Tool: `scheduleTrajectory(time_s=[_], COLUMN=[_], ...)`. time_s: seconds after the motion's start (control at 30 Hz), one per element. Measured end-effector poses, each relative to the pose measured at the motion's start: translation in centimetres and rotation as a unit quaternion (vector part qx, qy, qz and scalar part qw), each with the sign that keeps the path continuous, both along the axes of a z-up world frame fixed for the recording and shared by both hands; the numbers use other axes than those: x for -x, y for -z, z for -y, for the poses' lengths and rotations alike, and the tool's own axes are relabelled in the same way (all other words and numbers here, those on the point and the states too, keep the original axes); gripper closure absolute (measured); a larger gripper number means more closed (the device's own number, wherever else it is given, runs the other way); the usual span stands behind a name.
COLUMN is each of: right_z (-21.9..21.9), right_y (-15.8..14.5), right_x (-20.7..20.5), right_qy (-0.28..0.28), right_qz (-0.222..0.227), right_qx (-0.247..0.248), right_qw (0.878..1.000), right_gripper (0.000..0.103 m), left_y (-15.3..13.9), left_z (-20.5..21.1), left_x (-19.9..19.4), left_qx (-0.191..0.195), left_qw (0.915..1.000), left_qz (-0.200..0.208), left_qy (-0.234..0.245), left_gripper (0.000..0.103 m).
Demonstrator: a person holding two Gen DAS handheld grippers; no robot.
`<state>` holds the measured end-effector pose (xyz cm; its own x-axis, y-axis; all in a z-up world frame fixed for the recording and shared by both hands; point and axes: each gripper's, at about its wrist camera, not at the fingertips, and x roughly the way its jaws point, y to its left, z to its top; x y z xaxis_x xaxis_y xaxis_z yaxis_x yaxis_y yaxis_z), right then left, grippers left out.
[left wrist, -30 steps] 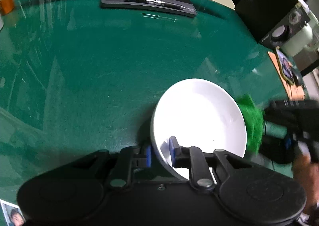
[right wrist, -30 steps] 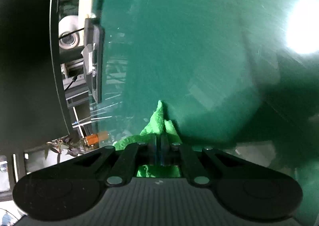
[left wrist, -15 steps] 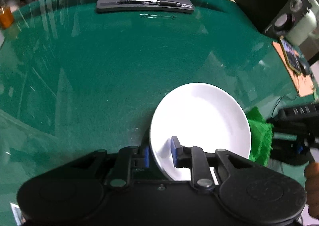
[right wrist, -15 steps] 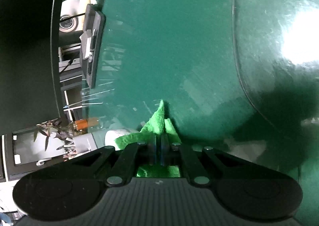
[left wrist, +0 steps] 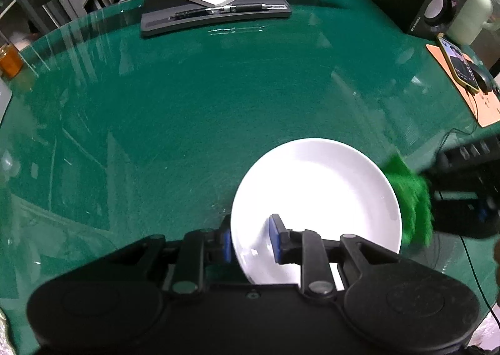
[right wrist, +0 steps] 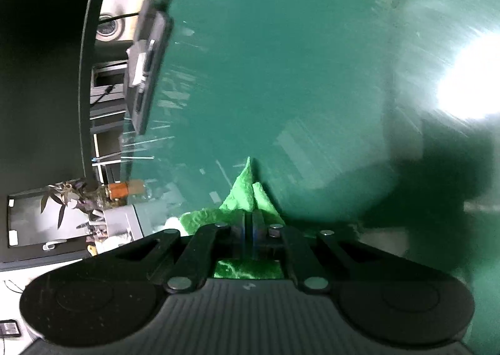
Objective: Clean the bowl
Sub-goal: 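Lift the bowl with the left gripper while the right gripper wipes the cloth over its rim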
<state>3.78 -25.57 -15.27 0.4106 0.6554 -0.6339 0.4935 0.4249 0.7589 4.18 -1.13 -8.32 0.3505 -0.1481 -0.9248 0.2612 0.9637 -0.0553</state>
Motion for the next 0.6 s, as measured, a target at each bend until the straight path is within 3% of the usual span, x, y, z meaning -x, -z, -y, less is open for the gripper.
scheduleTrajectory(time_s=[0.37,0.6], right_z=[-2.4,-0.7], right_y=[-0.8,-0.9], right_x=[-4.4,-2.0], right_qy=[-0.023,-0.012], right_qz=[0.033,0.022], right_qx=[0.018,0.011], right_qw=[0.999,1.000], right_gripper=[0.098,0.098], left_y=[0.1,0.1], left_z=[0.2,0.5], left_x=[0.2,0.5], left_qx=[-0.011,-0.018], left_qw=[0.9999,0.9997], left_qz=[0.005,0.010], left_qy=[-0.001,0.011], left_gripper=[0.079,0.077])
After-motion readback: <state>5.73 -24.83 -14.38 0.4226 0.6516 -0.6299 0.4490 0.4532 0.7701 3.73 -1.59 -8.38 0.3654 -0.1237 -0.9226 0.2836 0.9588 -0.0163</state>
